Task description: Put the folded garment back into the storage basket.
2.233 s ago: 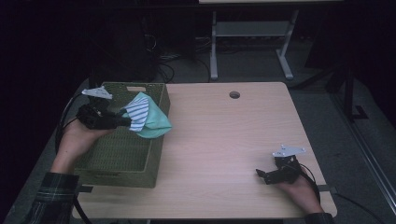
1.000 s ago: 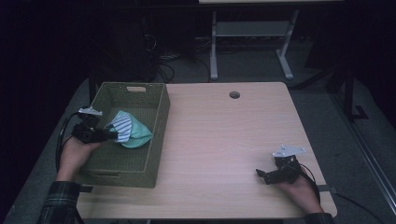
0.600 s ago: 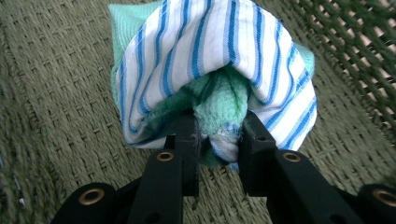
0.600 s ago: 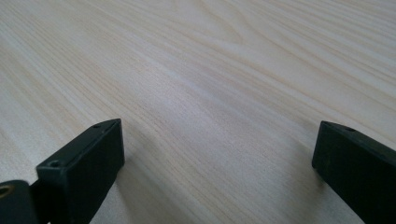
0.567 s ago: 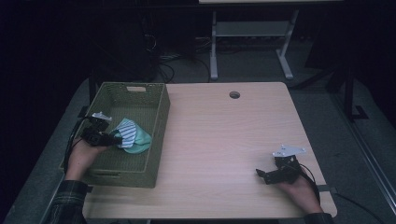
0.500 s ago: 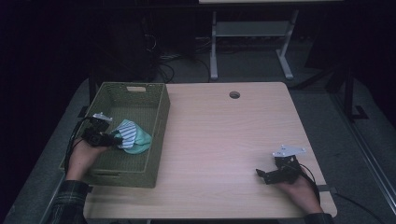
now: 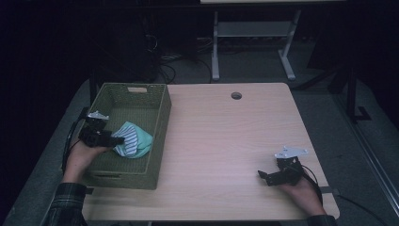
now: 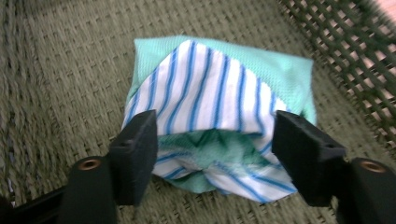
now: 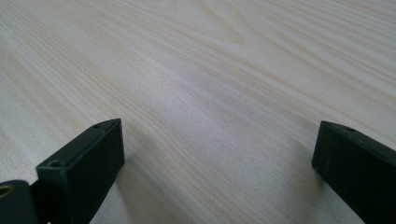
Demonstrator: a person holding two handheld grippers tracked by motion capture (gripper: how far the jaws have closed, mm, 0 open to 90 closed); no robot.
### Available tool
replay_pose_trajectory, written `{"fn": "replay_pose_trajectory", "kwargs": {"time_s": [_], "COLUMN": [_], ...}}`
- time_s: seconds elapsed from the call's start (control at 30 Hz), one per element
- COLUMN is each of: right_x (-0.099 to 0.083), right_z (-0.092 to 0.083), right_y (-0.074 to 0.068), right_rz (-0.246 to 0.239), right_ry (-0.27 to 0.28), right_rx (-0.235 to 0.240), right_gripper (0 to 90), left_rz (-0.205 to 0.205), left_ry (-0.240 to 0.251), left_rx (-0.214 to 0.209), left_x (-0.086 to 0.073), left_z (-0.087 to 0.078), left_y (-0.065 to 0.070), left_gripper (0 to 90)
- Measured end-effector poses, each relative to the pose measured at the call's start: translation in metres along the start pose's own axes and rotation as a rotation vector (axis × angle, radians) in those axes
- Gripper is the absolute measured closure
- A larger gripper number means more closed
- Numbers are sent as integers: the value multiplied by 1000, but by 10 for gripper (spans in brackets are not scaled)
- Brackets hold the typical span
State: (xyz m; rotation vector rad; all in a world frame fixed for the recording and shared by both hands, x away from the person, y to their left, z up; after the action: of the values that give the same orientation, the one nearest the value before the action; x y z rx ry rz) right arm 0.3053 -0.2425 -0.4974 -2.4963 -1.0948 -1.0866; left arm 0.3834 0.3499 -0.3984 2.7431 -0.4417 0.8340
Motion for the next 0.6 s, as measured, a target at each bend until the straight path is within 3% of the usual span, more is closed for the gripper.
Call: {"fn": "replay_pose_trajectory", "kwargs": {"time_s": [0.43, 0.6], "right_x": [0, 0], "right_z": [0, 0], "right_y": [0, 0], "right_rz": [2, 1], "right_ry": [-1, -1], "right_rx": [0, 0], "right_gripper": [21, 21], "left_rz": [39, 72], "left_ry": [115, 130], "left_rx": [-59, -95], "left_x": [21, 27], "left_z": [-27, -31], "left_y": [42, 62], "left_gripper": [183, 170]}}
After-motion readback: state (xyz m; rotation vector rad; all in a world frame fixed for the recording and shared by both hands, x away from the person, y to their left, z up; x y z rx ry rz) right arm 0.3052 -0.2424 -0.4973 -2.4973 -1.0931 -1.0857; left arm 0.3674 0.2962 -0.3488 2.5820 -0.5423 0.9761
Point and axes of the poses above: each handheld gripper's, and its own axes: z roughly forward along the jaws, x roughly out of its top, y roughly to its right, the point moved 2 cm from there along z, roughly forward along the jaws, and after that the axes turned 11 degrees about -z, right-handed, at the moved point
